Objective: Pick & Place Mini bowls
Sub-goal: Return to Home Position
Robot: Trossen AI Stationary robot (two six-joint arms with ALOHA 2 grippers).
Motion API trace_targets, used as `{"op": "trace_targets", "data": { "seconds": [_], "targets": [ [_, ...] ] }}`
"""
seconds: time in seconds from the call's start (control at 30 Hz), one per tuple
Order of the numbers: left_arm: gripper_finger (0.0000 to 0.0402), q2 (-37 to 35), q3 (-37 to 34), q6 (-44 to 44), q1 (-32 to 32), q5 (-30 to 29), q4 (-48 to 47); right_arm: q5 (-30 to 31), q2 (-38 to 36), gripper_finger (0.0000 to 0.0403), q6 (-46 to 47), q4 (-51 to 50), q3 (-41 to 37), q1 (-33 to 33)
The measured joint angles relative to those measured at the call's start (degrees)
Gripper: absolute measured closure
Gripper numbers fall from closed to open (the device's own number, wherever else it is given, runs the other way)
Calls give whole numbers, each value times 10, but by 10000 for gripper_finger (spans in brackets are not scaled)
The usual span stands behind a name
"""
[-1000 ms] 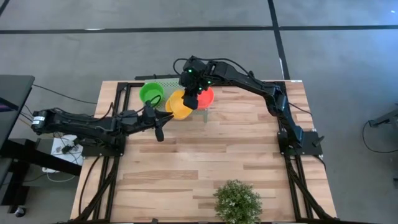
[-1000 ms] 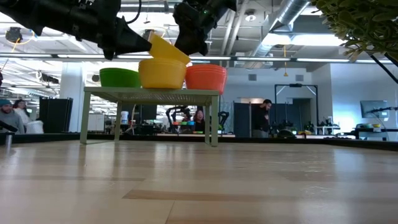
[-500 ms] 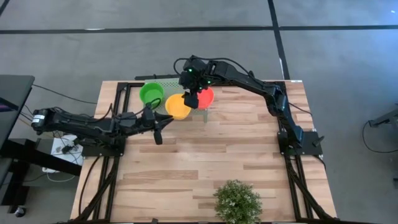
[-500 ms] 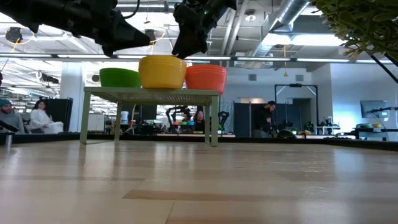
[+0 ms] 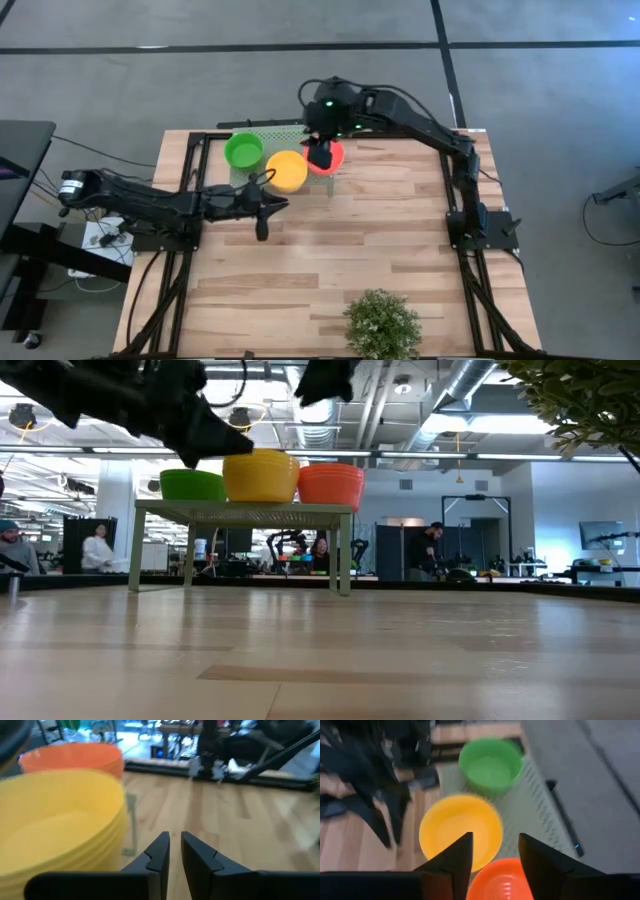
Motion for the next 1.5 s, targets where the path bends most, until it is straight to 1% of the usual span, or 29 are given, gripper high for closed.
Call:
{"op": "trace_targets", "data": {
  "seconds": [0.1, 0.17, 0.23, 0.33, 0.37, 0.5, 0.63, 0.77, 0.93, 1.0, 1.07, 1.13, 1.17, 1.23, 1.27, 1.3, 1.43, 1.5],
  "targets": [
    [367, 44, 0, 2, 11, -14, 39, 26, -28, 285, 8, 3, 0, 9],
    [380, 58, 0, 4, 18, -39, 50, 36, -40, 313, 8, -1, 0, 18],
    [392, 63, 0, 4, 25, -69, 51, 37, -48, 346, 7, -15, 0, 26],
    [394, 58, 0, 4, 31, -105, 50, 37, -48, 391, 3, -48, 0, 38],
    [394, 56, 0, 4, 33, -111, 52, 37, -47, 396, 2, -66, 0, 42],
    [393, 44, 0, 4, 37, -115, 50, 37, -43, 388, 17, -116, -2, 57],
    [395, 21, 0, 4, 25, -67, 53, 37, -43, 398, 7, -137, -4, 71],
    [393, -42, -1, 18, 16, -67, 48, 37, -65, 397, 2, -153, -4, 75],
    [395, -168, -1, 86, 16, -66, 20, 38, -98, 393, -6, -170, -4, 74],
    [395, -221, -1, 97, 15, -66, -17, 37, -111, 396, -16, -169, -8, 74],
    [393, -275, 0, 97, 15, -66, -74, 37, -132, 399, -22, -167, -29, 74],
    [393, -322, 0, 96, 15, -66, -136, 37, -159, 401, -23, -154, -77, 72],
    [394, -345, 0, 93, 15, -66, -166, 37, -177, 401, -23, -140, -113, 70],
    [395, -385, 0, 78, 15, -56, -216, 37, -218, 400, -10, -85, -202, 69],
    [395, -402, 0, 69, 15, -40, -235, 37, -242, 399, -6, -55, -252, 69],
    [395, -416, 0, 64, 15, -14, -251, 37, -269, 397, -5, -24, -305, 69],
    [393, -452, 0, 60, 15, 127, -306, 35, -391, 392, 18, 141, -517, 69],
    [395, -459, 0, 60, 15, 156, -313, 35, -455, 391, 30, 222, -618, 69]
  ]
}}
